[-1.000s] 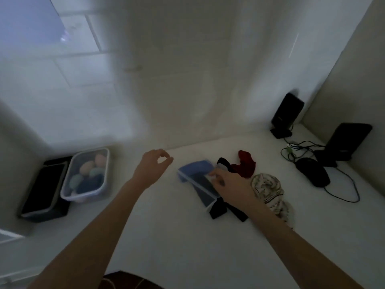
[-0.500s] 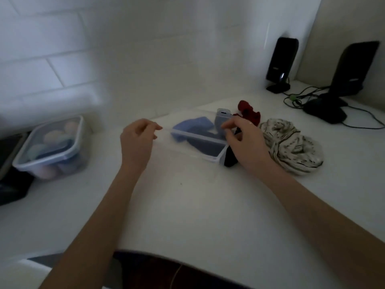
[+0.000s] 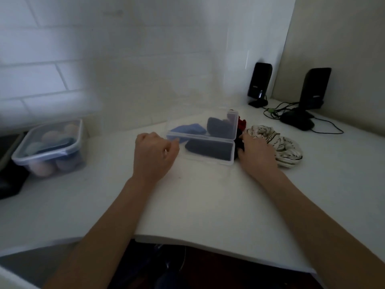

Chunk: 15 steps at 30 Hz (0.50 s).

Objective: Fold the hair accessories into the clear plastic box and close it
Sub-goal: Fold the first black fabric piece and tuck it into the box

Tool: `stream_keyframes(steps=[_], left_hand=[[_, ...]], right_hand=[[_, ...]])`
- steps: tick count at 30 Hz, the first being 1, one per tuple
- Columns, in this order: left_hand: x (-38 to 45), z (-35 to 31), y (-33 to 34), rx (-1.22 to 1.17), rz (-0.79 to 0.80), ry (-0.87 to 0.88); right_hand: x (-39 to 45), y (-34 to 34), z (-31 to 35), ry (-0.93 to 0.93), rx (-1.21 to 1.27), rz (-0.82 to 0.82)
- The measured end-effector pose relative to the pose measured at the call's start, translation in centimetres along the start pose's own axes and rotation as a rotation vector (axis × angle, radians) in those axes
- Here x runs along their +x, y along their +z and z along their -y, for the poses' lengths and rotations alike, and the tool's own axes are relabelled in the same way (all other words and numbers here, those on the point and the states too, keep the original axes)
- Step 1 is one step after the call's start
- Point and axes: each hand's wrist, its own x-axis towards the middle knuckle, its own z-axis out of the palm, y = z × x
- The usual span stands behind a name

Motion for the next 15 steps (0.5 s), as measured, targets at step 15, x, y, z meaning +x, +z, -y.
stream_keyframes(steps=[15], left_hand=[[-0.1, -2.0, 1.0, -0.107, 0.039, 0.096]], right_hand=[[0.6, -5.6, 0.3, 0.105, 1.165, -0.654]])
